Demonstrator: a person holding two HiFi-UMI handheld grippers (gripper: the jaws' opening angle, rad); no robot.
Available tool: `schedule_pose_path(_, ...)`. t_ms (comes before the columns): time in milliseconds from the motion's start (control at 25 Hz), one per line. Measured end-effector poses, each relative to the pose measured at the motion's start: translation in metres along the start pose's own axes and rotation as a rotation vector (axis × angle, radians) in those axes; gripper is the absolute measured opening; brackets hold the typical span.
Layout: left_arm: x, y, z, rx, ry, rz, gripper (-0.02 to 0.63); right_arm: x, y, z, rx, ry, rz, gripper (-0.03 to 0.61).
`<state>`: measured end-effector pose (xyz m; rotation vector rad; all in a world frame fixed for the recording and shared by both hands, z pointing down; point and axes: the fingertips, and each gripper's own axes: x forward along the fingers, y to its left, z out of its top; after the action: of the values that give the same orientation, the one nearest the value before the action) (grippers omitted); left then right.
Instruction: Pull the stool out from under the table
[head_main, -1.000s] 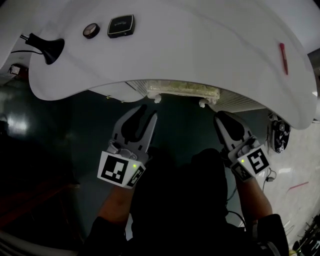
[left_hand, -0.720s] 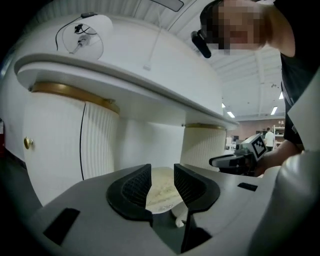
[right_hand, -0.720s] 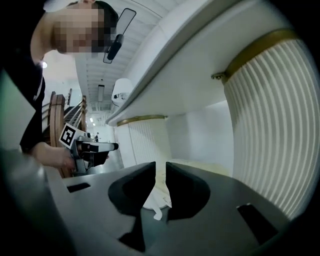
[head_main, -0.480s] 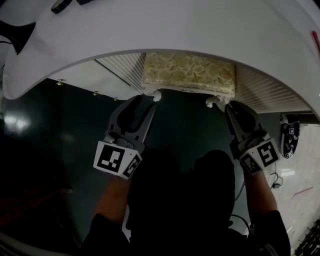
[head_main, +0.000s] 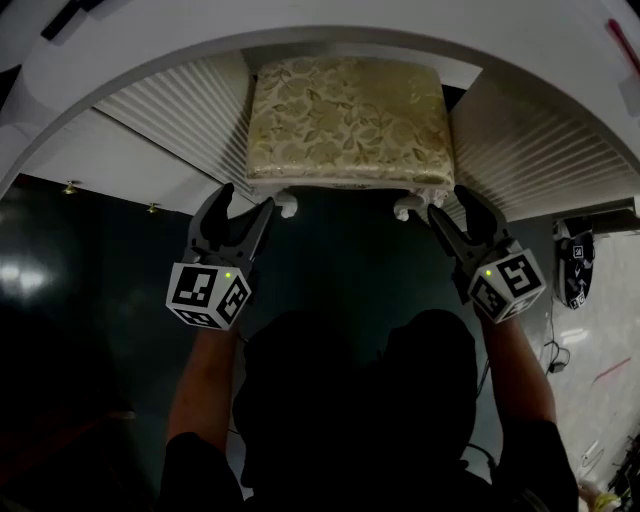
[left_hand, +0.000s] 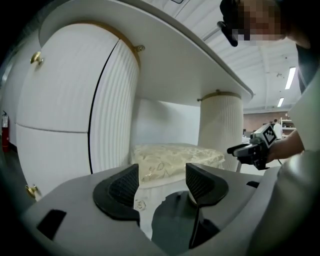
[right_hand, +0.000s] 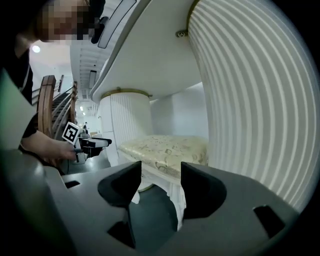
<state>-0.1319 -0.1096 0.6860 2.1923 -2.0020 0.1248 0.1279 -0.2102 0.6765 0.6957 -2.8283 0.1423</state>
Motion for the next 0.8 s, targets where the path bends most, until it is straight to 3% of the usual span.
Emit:
schedule_pose_path(280,0.021,0.020,-0.033,-0.042,0.045,-0.056,0.361,0.012,-0.027,-0.040,-0.007,0.076,-0.083,0.233)
schedule_pose_path(800,0.046,0.011,-0.066,-0.036,0.133,-0.138,0.362,0.035,-0.043,-0.072,-0.023,0.153,-0.119,0.236)
